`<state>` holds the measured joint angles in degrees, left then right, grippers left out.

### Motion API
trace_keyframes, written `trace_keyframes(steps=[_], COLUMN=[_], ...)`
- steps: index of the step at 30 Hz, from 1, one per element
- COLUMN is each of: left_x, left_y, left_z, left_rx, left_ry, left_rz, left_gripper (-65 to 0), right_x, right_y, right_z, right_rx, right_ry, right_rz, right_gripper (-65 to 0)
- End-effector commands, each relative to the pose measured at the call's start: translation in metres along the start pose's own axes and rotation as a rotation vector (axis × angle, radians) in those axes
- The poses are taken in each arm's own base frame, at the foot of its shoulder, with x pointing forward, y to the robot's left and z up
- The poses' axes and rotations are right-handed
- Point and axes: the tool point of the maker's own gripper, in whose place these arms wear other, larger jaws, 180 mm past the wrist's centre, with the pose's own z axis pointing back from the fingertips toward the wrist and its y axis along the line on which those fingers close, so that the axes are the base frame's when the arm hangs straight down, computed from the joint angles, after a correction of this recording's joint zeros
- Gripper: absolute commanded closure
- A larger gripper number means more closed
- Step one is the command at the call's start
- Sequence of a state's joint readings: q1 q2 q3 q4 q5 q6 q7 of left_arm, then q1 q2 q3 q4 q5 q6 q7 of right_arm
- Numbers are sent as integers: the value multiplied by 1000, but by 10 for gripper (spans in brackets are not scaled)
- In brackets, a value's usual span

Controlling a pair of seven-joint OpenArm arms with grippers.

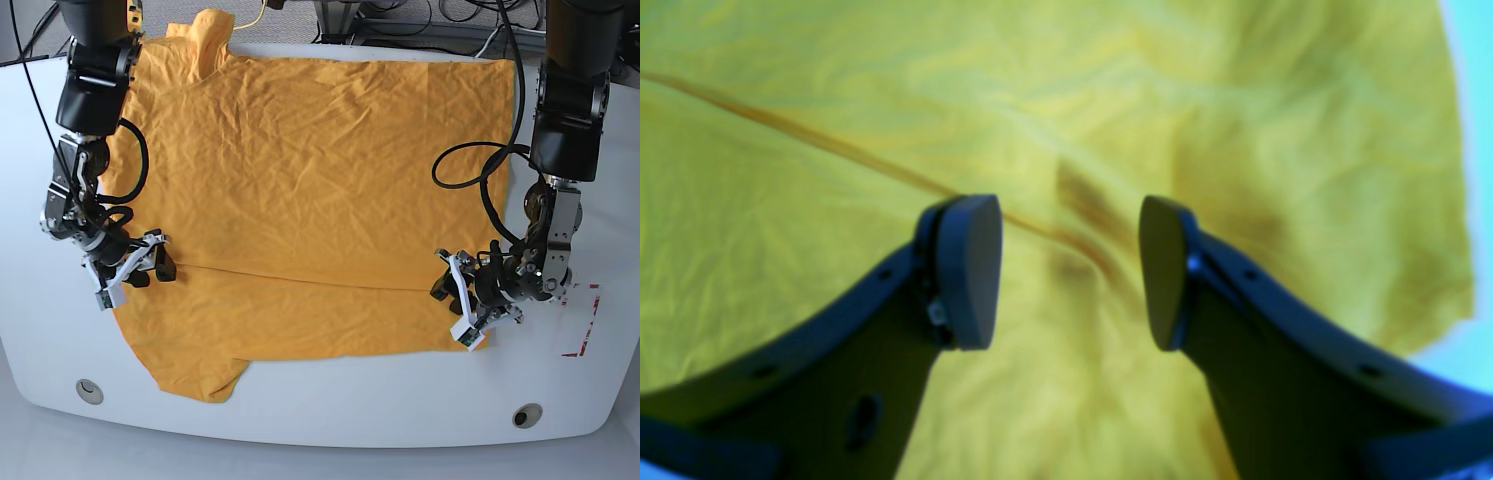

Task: Layout the t-shirt on the table in an organized manner, then fold the t-shirt properly
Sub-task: 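Raise both grippers back to the shirt's edge and grasp it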

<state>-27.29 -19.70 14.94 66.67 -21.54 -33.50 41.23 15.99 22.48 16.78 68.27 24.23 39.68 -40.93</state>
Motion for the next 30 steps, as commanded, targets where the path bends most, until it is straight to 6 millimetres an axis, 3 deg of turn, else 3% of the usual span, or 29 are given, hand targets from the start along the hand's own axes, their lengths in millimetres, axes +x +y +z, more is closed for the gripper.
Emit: trace_keyframes(steps=[1,4,9,14,26,30], left_x=[16,14,-5,-23,-56,-69], left_y=[1,-7,-32,-46,-84,-86], left_z=[20,38,63,83,107,116], left_rx=[20,33,46,80,85,81], left_ry=[-56,-73,-89,-119,-119,-92], left_rz=[-36,-60,-62,-1,73,142], left_gripper=[-242,-242,-242,-243,-244,-299], right_x=[24,16,-16,-44,-119,-142], right_y=[-4,-7,-16,-21,-17,-15], right_z=[24,47,91,122,177,187], right_rx=[-39,-95,-208,-285,-393,-405], right_ry=[-62,-59,-30,10,139,188], right_rz=[52,47,-2,-30,-107,-133], right_gripper=[-349,-371,-415,-423,-423,-423])
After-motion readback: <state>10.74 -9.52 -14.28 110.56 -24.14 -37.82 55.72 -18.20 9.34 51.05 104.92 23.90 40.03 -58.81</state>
